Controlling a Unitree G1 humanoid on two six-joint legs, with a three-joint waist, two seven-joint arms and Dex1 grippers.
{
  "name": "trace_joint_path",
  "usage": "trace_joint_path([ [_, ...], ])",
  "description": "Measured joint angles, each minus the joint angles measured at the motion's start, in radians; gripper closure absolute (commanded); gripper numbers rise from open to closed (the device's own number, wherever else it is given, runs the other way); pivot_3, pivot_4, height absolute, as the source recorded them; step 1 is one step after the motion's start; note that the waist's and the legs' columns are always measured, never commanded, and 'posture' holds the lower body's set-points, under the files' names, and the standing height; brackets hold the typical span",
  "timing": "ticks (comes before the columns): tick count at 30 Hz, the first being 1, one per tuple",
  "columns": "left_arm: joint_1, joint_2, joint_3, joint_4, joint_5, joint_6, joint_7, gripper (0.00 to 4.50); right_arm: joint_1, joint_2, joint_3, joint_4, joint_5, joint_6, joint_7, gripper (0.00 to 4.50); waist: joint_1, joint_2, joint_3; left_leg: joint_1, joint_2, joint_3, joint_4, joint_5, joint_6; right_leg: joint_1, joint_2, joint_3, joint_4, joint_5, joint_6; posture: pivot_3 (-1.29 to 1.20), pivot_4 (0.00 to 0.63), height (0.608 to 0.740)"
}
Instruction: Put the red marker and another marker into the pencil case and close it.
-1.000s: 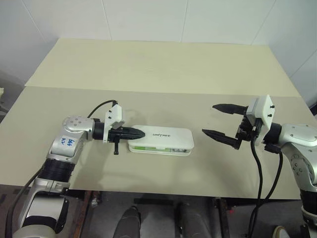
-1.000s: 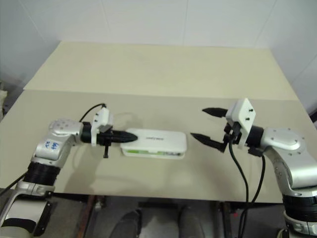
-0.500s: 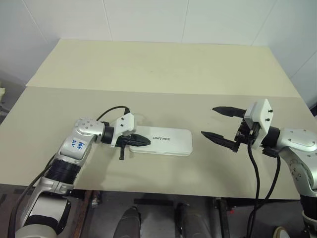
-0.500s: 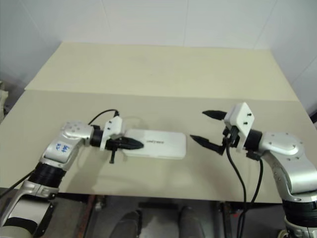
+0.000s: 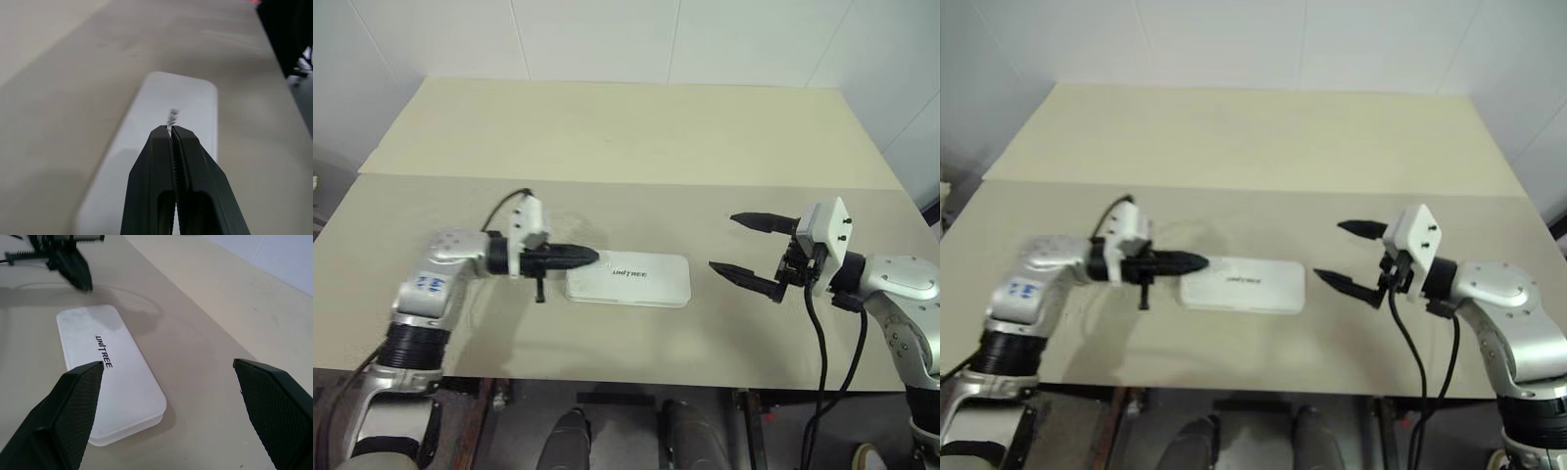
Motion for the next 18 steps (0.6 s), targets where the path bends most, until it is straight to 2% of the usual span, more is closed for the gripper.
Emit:
trace_joint_path([
  [1,0.014,0.011,0.03,0.0,-0.003,-0.008,0.007,3.86,-0.004,-0.006,-0.008,0.002,0.004,-0.001,0.006,0.0,0.002,0.0,0.0,0.0,0.0,0.0,0.0,0.0,0.0,0.0,0.0,0.0,0.0,0.0,0.0,0.0,0.15,0.74],
  [4,0.042,0.028,0.081,0.0,-0.009,-0.041,0.026,2.9,-0.006,-0.02,-0.029,0.015,0.004,-0.017,0.023,0.0,0.008,0.0,0.0,-0.001,0.0,0.0,0.0,0.0,0.0,0.0,0.0,0.0,-0.001,0.0,0.0,0.0,0.15,0.74],
  [12,0.051,0.109,0.158,0.02,-0.011,-0.115,0.015,0.19,0.022,-0.098,-0.116,0.053,0.004,-0.043,0.068,0.0,0.006,0.0,0.0,-0.001,0.0,0.0,-0.001,0.0,0.0,0.0,0.0,-0.001,-0.003,0.0,0.0,0.0,0.15,0.74],
  [13,0.048,0.108,0.156,0.025,-0.01,-0.12,0.017,0.03,0.031,-0.099,-0.122,0.058,0.004,-0.043,0.068,0.0,0.006,0.0,0.0,-0.002,0.0,0.0,-0.001,0.0,0.0,0.0,0.0,-0.001,-0.003,0.0,0.0,0.0,0.15,0.74],
  [18,0.038,0.091,0.155,0.049,-0.012,-0.134,0.033,0.03,0.133,-0.098,-0.18,0.029,0.005,-0.038,0.041,0.0,0.006,0.0,0.0,-0.002,0.0,0.0,-0.001,0.0,0.0,0.0,0.0,-0.001,-0.003,0.0,0.0,0.0,0.15,0.74],
])
